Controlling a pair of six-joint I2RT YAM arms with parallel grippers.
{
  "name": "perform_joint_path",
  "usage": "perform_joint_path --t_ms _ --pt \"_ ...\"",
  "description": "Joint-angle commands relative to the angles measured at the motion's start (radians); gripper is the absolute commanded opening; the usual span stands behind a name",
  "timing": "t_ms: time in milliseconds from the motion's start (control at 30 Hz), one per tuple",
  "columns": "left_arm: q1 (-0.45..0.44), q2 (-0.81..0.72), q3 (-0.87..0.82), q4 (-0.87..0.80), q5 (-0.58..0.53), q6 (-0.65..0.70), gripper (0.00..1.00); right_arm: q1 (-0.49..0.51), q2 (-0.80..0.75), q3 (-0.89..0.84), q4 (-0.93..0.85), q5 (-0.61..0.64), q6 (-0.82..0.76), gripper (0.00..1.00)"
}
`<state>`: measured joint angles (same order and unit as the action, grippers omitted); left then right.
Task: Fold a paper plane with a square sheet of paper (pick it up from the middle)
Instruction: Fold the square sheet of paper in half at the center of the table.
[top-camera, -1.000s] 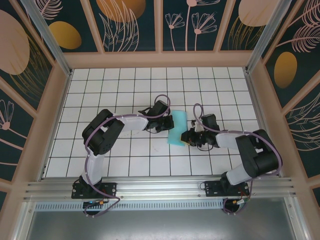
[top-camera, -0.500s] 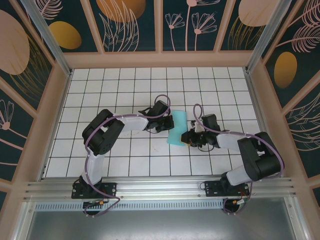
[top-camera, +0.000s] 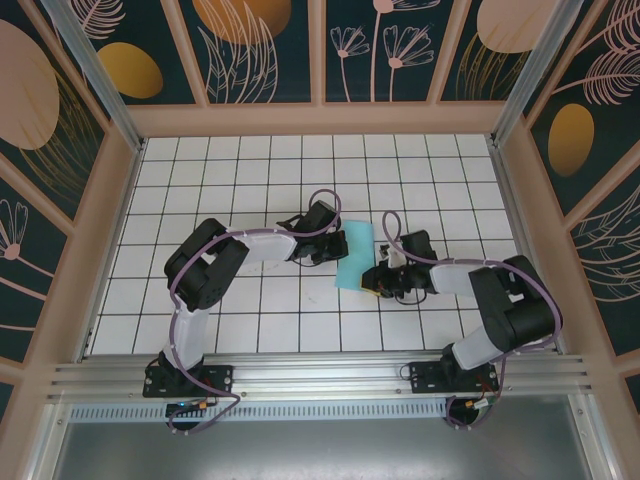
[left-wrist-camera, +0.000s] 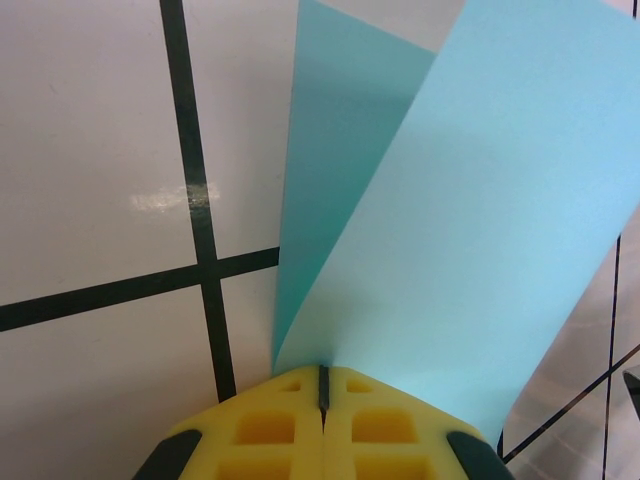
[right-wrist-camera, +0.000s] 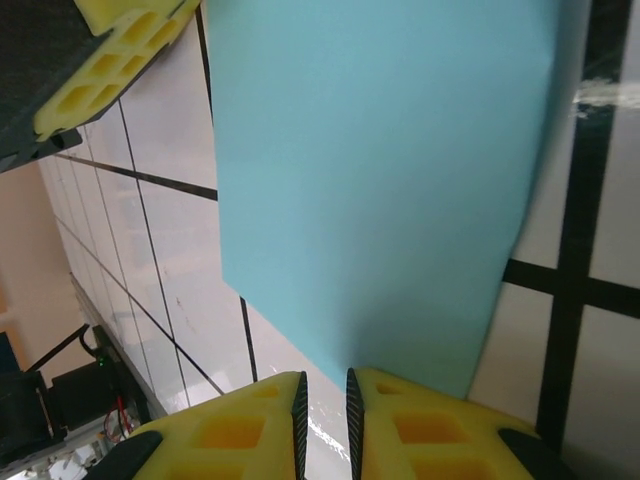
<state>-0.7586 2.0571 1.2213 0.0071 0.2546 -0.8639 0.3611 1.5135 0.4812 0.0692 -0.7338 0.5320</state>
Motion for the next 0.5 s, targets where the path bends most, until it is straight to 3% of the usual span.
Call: perform_joint_path --t_ms 0,133,467 --pt "-0.005 0.038 -0.016 -0.071 -0.021 0.028 0.0 0.003 -0.057 0.07 -0.07 0.046 -0.012 0.23" --pt "-0.005 0.034 -0.022 -0.066 -0.018 0.029 0.0 -0.015 -0.053 0.135 -0.051 0.093 0.0 0.23" --pt "-0.005 0.042 -0.014 -0.064 -0.013 0.026 0.0 -0.043 0.146 0.192 0.017 0.188 -0.006 0.22"
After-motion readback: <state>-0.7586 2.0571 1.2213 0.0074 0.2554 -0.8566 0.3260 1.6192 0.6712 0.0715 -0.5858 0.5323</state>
